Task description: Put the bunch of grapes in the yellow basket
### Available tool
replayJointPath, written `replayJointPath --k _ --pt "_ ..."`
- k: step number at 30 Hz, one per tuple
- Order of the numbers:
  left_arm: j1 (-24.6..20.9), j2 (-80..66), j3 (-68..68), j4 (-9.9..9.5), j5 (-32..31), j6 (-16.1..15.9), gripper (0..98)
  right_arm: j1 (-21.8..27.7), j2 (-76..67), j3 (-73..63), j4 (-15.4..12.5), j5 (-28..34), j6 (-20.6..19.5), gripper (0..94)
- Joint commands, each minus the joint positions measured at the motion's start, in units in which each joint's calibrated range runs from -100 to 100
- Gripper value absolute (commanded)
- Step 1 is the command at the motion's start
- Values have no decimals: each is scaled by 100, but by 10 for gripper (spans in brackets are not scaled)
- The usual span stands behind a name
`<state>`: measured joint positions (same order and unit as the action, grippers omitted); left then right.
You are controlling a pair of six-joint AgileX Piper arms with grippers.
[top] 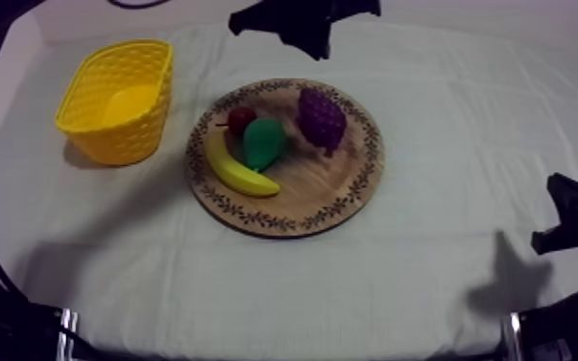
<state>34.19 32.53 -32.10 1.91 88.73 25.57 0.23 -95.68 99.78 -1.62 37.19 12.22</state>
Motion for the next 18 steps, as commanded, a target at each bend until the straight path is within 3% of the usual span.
replayJointPath --k 1,6,11,14,18 --pt "3 2 -1 0 25 138 37 0 0 -1 -2 -1 -1 5" --pt "13 28 47 12 12 93 64 0 0 -1 -2 -1 -3 5" --pt "15 16 98 35 -105 -62 156 0 0 -1 -2 -1 -3 5" --pt "3 -12 222 75 -217 -126 319 0 0 -1 -2 -1 -3 5" --pt "-110 -29 439 300 -349 -260 569 0 0 -1 -2 -1 -3 5"
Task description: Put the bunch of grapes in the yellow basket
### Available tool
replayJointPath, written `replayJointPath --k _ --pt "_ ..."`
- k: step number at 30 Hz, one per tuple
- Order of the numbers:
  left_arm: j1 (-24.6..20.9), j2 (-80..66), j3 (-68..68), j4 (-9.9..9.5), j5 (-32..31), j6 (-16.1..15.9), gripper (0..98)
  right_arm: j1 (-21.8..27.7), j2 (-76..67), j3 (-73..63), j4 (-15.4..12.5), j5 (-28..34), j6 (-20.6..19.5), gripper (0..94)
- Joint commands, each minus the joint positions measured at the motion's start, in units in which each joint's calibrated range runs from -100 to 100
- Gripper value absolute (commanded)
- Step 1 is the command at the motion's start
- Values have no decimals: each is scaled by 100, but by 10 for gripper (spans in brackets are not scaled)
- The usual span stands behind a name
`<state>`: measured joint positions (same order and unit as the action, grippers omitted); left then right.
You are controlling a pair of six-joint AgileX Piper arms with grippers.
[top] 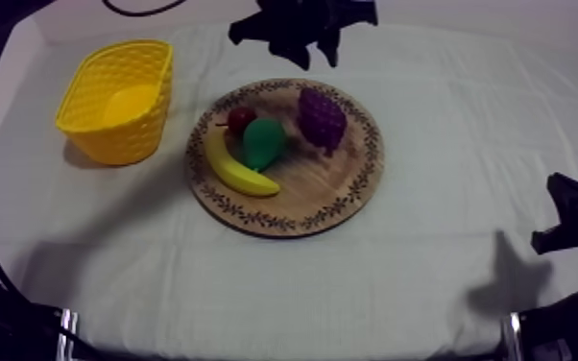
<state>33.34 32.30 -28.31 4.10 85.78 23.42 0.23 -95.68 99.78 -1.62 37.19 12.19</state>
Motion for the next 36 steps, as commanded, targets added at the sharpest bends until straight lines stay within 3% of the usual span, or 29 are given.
replayJointPath --k 1,4,9,21,36 --pt "-46 -8 121 126 -126 -81 611 0 0 -1 -2 -1 0 5" --pt "-70 -26 280 175 -328 -142 696 0 0 -1 -2 -1 0 5" --pt "-95 18 375 214 -443 -194 745 0 0 -1 -2 -1 0 5" --pt "-82 435 31 248 -440 -239 781 0 0 -1 -2 -1 0 5" --pt "-230 1540 -504 428 -395 -289 794 0 0 -1 -2 -1 0 5"
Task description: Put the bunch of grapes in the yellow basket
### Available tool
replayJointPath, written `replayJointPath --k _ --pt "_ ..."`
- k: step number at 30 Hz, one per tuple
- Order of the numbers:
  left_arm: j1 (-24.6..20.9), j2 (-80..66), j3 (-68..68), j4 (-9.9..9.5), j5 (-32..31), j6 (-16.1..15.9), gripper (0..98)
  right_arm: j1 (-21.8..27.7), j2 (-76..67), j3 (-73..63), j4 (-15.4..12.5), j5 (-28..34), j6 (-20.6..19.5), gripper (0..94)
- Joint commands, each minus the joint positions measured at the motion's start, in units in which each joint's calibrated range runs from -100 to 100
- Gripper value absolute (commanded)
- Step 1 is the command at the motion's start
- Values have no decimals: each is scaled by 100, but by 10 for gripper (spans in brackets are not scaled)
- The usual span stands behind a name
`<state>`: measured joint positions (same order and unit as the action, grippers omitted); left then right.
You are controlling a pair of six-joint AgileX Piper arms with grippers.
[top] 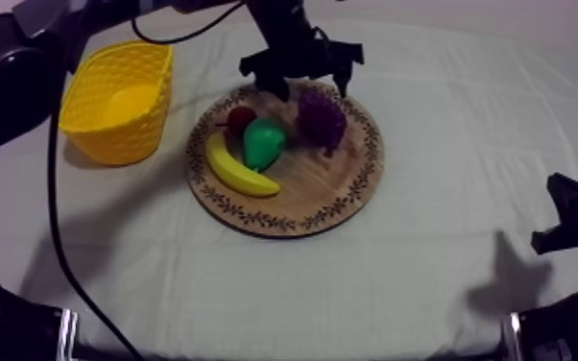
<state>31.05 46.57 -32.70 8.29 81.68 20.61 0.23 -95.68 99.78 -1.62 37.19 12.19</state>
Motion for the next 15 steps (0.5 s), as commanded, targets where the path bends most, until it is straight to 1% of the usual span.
replayJointPath --k 1,15 --pt "-5 198 -136 19 33 -12 795 0 0 -1 -2 -1 0 5" --pt "-42 1022 -926 108 206 40 801 0 0 -1 -2 -1 0 5"
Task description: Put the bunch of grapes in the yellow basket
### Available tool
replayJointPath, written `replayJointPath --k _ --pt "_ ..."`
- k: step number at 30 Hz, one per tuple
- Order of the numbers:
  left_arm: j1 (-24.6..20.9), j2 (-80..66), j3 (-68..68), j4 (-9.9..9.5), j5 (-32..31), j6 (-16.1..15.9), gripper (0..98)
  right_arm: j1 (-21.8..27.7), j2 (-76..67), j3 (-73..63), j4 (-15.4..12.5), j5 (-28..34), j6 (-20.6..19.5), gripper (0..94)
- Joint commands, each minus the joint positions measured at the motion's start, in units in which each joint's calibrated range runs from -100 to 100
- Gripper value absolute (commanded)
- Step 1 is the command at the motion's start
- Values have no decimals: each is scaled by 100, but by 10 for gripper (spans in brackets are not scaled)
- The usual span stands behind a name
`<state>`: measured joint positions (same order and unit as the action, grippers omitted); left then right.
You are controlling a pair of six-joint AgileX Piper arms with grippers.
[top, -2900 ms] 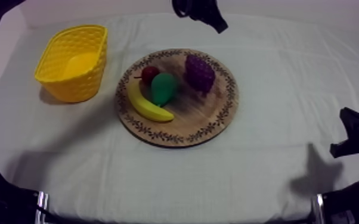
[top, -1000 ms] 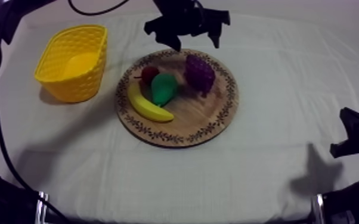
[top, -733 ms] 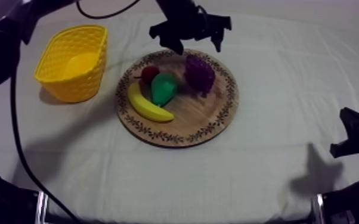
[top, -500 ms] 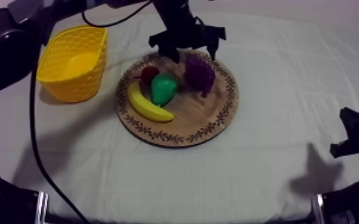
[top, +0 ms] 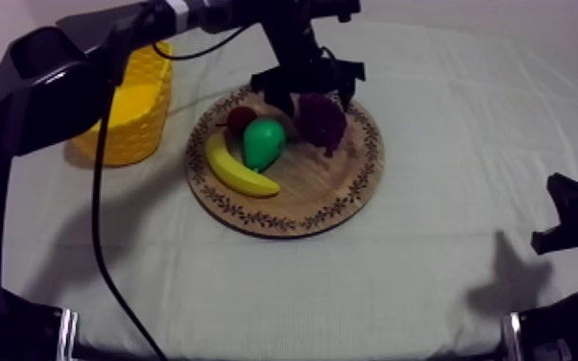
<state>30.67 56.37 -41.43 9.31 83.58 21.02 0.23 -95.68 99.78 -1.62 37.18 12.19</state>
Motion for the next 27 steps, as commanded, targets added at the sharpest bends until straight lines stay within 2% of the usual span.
replayJointPath --k 1,22,27 --pt "-6 90 -107 10 33 4 801 0 0 -1 -2 -1 0 5" --pt "-11 818 -1014 85 406 50 795 0 0 -1 -2 -1 4 5" --pt "-45 801 -890 110 411 71 740 0 0 -1 -2 -1 4 5"
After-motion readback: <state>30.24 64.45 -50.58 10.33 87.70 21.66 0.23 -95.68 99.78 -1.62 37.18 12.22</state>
